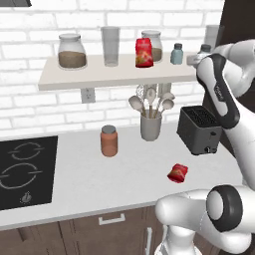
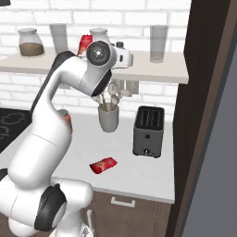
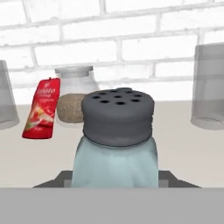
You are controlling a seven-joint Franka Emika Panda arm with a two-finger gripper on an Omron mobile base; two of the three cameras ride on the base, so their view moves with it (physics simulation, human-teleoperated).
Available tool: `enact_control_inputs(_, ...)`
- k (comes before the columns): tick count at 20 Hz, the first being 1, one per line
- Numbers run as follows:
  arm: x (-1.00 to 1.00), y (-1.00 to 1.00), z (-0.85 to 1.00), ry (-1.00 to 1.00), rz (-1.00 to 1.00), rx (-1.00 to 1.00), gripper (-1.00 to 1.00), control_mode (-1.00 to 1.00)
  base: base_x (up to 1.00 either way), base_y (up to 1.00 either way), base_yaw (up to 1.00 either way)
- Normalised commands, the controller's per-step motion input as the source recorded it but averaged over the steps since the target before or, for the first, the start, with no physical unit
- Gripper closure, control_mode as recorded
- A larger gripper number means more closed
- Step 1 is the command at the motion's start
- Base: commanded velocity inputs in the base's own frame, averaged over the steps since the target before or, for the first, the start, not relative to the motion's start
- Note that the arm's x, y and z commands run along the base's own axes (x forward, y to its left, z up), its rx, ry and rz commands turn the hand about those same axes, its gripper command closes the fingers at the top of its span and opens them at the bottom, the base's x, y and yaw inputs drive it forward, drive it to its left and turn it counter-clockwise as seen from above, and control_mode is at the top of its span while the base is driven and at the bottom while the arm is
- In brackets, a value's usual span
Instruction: Put the shaker and condiment bottle from the counter next to their counterparts in the cabinet.
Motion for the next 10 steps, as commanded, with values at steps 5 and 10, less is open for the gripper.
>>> enact_control_inputs(5,0.14,0.07,-0.02,-0.06,0.0,0.01,1.0,-1.0,0.0,0.0,0.0)
enact_control_inputs(10,0.08,0.0,-0.06,-0.06,0.0,0.0,1.0,-1.0,0.0,0.0,0.0)
